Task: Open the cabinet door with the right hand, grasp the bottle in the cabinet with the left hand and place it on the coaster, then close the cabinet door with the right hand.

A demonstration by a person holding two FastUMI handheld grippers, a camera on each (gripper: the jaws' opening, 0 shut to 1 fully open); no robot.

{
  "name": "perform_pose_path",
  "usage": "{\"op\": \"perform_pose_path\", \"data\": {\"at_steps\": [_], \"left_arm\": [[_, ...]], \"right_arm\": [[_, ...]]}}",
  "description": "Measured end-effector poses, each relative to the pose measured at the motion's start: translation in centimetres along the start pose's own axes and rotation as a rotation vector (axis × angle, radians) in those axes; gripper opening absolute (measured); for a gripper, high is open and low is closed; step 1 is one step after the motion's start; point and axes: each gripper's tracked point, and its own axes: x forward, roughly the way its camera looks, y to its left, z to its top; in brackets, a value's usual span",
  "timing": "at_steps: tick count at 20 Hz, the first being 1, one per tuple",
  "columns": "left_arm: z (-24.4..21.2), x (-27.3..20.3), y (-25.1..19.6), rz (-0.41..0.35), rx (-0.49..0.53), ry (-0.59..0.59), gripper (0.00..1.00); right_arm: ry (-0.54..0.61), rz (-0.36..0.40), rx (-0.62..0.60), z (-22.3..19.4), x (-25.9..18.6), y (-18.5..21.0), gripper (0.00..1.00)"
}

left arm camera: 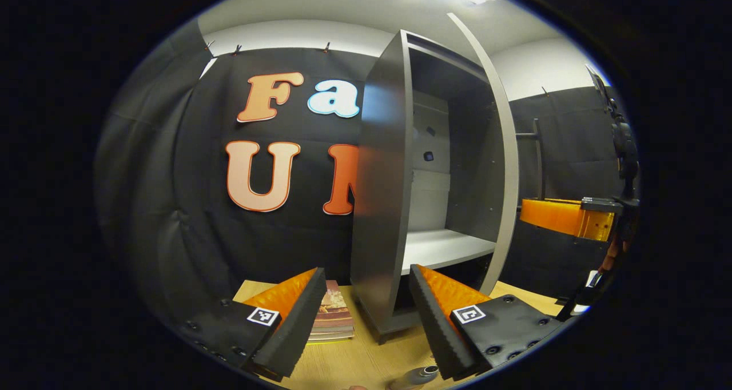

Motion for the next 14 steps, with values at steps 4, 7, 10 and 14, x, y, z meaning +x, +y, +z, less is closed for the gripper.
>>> {"op": "perform_pose_path", "data": {"at_steps": [4,7,10,14], "left_arm": [[0.0,0.2,1.0,0.053,0.007,0.002,0.94],[0.0,0.2,1.2,0.088,0.004,-0.001,0.95],[-0.2,0.2,1.0,0.109,0.003,0.004,0.94],[-0.3,0.1,1.2,0.134,-0.009,0.009,0.95]], "right_arm": [[0.000,0.049,0.030,-0.3,2.4,0.9,0.33],[0.003,0.080,0.047,-0.5,4.9,2.0,0.33],[-0.002,0.101,0.060,-0.4,7.8,3.1,0.33],[0.001,0.128,0.093,-0.8,9.9,3.6,0.33]]}}
